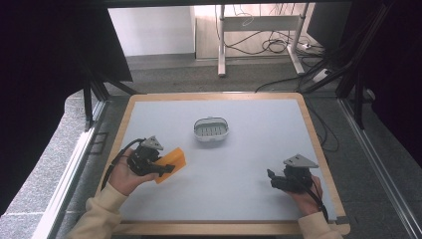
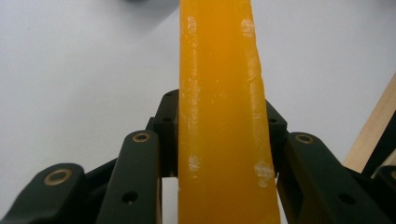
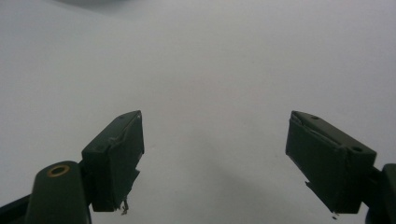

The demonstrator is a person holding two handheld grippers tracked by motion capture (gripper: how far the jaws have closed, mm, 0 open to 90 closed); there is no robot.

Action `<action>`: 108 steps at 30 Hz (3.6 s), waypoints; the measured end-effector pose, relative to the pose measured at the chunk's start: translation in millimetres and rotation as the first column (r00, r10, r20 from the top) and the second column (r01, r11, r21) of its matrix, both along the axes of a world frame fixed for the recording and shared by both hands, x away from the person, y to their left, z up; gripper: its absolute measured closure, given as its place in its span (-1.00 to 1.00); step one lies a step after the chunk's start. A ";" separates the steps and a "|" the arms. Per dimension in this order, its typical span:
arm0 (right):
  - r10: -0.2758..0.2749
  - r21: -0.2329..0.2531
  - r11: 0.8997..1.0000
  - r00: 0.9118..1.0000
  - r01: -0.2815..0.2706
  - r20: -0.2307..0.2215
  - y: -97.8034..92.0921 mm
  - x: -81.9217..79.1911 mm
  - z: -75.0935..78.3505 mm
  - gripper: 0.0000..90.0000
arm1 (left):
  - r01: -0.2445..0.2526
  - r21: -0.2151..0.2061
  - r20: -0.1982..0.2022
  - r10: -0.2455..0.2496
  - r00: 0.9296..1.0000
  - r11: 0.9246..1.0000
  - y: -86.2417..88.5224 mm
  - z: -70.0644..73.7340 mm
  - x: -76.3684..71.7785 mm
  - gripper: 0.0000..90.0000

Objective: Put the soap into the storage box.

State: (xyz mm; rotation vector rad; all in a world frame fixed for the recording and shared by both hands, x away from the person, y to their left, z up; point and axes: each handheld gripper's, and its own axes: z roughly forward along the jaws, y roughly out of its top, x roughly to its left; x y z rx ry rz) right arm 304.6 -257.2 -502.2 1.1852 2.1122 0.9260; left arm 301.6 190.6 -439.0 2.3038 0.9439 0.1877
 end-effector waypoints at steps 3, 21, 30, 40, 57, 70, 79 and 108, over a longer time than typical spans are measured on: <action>0.000 -0.001 1.000 1.000 0.000 -0.001 -0.1 -0.2 0.2 -0.56 | 0.004 -0.001 0.004 -0.004 1.000 1.000 -1.8 2.6 2.1 0.38; -0.006 -0.002 1.000 1.000 0.006 -0.001 -1.4 -0.5 0.3 -0.56 | 0.026 0.004 0.013 -0.027 1.000 1.000 -9.8 8.9 14.6 0.38; -0.010 -0.001 1.000 1.000 0.010 -0.001 -2.2 -0.4 -0.1 -0.56 | 0.027 -0.004 0.011 -0.027 1.000 1.000 -10.4 9.1 20.7 0.38; -0.018 -0.004 1.000 1.000 0.018 -0.004 -2.6 -0.5 -0.2 -0.56 | 0.023 -0.001 0.019 -0.023 1.000 1.000 -10.6 11.7 28.7 0.38; -0.017 -0.007 1.000 1.000 0.017 -0.001 -3.2 -0.1 -0.7 -0.56 | 0.018 -0.001 0.028 -0.018 0.999 1.000 -10.5 16.4 41.8 0.38; -0.017 -0.007 1.000 1.000 0.017 -0.006 -2.9 0.0 -1.1 -0.56 | 0.032 0.012 0.041 -0.033 0.999 0.999 -13.5 22.6 52.0 0.38; -0.022 -0.009 1.000 1.000 0.022 -0.008 -3.1 0.1 -1.2 -0.56 | 0.054 0.029 0.047 -0.055 0.997 0.998 -19.9 24.9 61.5 0.38; -0.030 -0.018 0.999 0.999 0.029 -0.013 -3.9 0.4 -2.0 -0.56 | 0.061 0.029 0.044 -0.063 0.997 0.998 -29.9 17.6 93.4 0.38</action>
